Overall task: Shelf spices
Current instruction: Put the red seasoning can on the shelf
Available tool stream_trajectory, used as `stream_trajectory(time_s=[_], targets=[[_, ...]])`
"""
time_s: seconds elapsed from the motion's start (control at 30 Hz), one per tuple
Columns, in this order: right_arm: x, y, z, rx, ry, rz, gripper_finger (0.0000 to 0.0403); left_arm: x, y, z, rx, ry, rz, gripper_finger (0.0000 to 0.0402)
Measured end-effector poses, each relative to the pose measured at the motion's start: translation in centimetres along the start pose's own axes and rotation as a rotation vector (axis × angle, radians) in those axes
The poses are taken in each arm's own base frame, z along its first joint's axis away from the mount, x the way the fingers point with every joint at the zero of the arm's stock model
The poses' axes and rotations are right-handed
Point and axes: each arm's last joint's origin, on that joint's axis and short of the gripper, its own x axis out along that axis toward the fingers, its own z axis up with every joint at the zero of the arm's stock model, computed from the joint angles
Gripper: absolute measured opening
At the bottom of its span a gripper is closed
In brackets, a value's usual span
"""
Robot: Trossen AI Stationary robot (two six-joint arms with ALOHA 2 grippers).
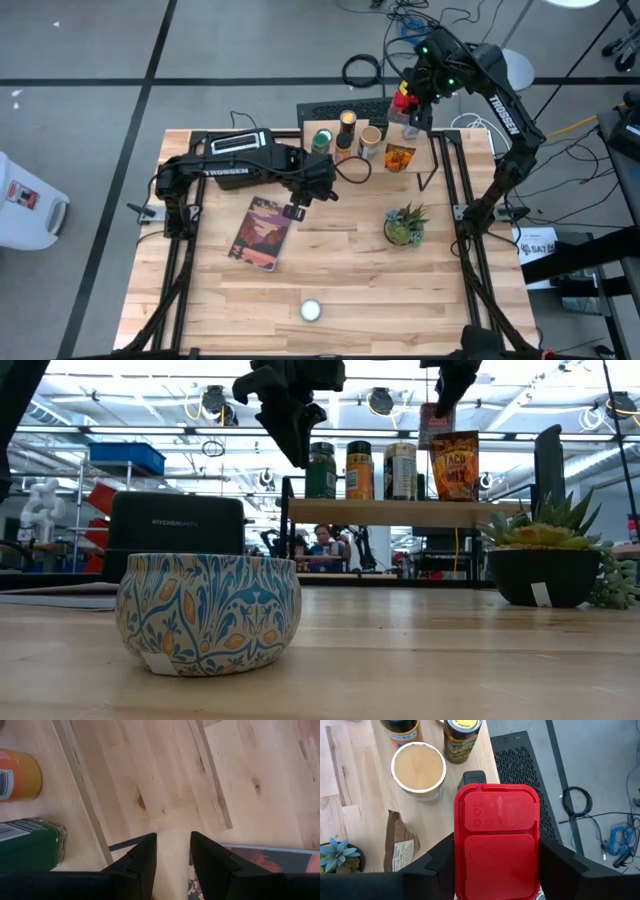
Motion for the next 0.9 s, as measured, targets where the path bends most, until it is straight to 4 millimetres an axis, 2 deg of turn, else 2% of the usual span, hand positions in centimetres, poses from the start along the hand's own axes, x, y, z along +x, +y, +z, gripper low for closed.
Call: stream_trajectory(time_s=[0.3,0.53,0.9], targets=[[0.9,-0.1,0.3,-0.024,-0.009,0.053,0.0200,0.0,-0.1,0.0,-0.008,-0.011,-0.023,0.0128],[3.5,0.2,-0.4,-0.053,0.084,0.115,0.0200,0.0,-0.1,-0.1,-0.018,0.000,-0.029,0.0128],[5.8,0.1,-1.7,-0.064,0.163,0.176,0.0200,0.0,-0.1,-0.1,-0.024,0.000,-0.030,0.0128]])
